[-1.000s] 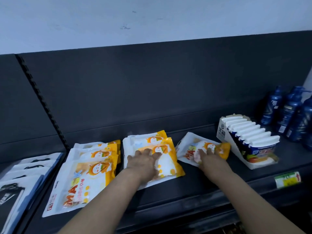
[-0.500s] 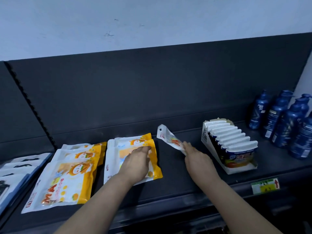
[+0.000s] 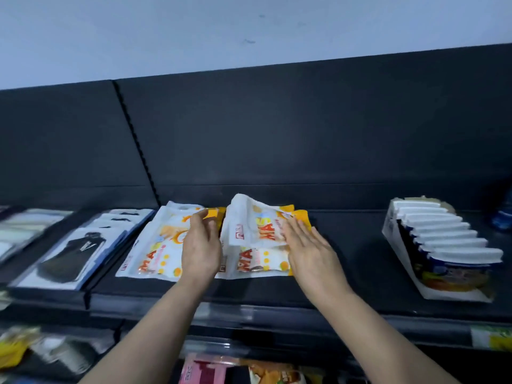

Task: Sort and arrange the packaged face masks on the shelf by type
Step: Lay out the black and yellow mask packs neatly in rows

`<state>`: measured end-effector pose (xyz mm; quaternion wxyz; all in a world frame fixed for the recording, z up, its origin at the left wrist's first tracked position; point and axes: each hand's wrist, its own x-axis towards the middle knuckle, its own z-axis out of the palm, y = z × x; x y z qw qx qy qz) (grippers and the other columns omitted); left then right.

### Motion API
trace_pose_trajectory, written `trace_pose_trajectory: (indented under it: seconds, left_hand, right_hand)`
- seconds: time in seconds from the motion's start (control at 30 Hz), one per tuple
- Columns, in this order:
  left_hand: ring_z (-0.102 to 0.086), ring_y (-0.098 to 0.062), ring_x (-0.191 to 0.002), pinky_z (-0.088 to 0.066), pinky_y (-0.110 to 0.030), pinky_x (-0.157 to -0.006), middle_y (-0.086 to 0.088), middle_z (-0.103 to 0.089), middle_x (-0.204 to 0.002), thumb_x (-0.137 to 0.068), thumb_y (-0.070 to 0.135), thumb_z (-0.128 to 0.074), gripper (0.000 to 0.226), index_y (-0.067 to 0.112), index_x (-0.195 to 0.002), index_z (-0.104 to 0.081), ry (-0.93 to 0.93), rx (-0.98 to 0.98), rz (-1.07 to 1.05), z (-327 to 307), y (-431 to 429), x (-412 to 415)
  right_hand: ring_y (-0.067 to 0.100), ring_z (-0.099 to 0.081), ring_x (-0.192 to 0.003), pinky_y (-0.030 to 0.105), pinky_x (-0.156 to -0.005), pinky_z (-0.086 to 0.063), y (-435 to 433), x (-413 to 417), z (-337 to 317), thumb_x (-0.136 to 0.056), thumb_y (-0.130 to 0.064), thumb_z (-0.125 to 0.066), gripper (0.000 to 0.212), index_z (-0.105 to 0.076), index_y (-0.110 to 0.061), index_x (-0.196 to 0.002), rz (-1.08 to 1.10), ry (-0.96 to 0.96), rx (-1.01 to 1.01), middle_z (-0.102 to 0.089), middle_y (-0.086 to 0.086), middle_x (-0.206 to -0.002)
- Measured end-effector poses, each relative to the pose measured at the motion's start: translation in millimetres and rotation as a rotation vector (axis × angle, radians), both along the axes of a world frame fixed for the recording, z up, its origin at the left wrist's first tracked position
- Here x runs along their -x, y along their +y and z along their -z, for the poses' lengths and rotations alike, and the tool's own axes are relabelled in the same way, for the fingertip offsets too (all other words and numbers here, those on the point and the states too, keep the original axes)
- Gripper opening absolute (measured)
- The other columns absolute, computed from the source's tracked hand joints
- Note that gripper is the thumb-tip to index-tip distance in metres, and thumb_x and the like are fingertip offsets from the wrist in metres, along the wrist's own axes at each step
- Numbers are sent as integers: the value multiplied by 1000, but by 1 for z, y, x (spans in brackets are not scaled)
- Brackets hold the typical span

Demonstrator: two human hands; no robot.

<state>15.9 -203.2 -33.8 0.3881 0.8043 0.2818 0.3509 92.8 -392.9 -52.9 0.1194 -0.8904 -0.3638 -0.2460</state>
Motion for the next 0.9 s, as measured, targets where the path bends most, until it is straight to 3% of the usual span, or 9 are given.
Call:
trace_pose_trajectory:
  seconds: [0.1, 0.2, 0.27, 0.37, 0.47, 0.6, 0.7, 0.77, 0.9]
  left_hand:
    - [-53, -24, -121, -39, -30, -95, -3, -56, -134, -101, 31, -39, 37, 16, -134, -47, 103, -69, 50, 6, 12, 21]
    - [-53, -22, -116, -40, -27, -90, -6, -54, -135, -100, 38, -40, 39, 17, -130, -53, 315, -166, 221, 15, 12, 31]
    - [-51, -21, -121, -40, -27, -94, -4, -49, -140, -98, 41, -45, 44, 16, -134, -51, 404, -216, 300, 21, 12, 34]
    - [-35, -20, -138, -34, -29, -107, -3, -25, -157, -91, 45, -57, 63, 19, -145, -37, 520, -264, 378, 28, 9, 32]
    - [-19, -23, -146, -33, -38, -113, -1, -2, -162, -84, 53, -63, 83, 27, -151, -20, 564, -275, 406, 31, 5, 26]
    - [-4, -31, -148, -25, -47, -117, -2, 14, -161, -78, 62, -64, 98, 35, -152, -6, 659, -237, 435, 40, 5, 16]
    - [-7, -29, -148, -25, -45, -117, -2, 12, -161, -77, 62, -65, 103, 29, -152, -2, 574, -127, 415, 44, 9, 8]
    - [-11, -27, -147, -25, -45, -117, -1, 4, -161, -73, 63, -68, 110, 24, -153, -4, 522, -77, 374, 44, 16, 0]
    - [-32, -25, -140, -44, -49, -105, 2, -22, -155, -53, 76, -70, 119, 35, -148, -12, 480, 74, 379, 35, 28, -19]
  right_hand:
    - [28, -67, -100, 40, -81, -57, 28, 21, 17, -67, -14, -58, 47, -67, -10, -114, -64, 25, 213, -71, 13, -108]
    - [25, -64, -85, 31, -56, -48, 31, 44, 19, -60, -17, -67, 41, -67, -15, -101, -53, 176, 434, -68, 6, -94]
    - [24, -63, -92, 30, -59, -40, 29, 48, 7, -80, -29, -53, 33, -64, -20, -109, -90, 189, 330, -64, 2, -108]
    - [20, -61, -108, 30, -76, -47, 26, 41, -2, -90, -44, -41, 40, -58, -30, -125, -40, 217, 96, -59, -6, -129]
    - [28, -29, -140, 40, -103, -40, 25, 28, 10, -86, -56, -50, 64, -36, -31, -143, 49, 373, 20, -29, 3, -154]
    - [34, 13, -145, 47, -113, -25, 22, 21, 26, -84, -60, -55, 83, -12, -34, -149, 67, 643, 24, 6, 6, -159]
    - [29, 13, -146, 44, -116, -22, 23, 22, 22, -78, -58, -65, 86, -19, -36, -148, -9, 636, -10, 8, -1, -160]
    - [35, 11, -145, 47, -117, -20, 25, 21, 22, -68, -63, -70, 96, -20, -39, -147, 2, 632, -20, 11, -5, -158]
    - [34, 9, -145, 50, -117, -18, 31, 13, 20, -64, -67, -71, 106, -14, -40, -148, 34, 744, -163, 18, -10, -156]
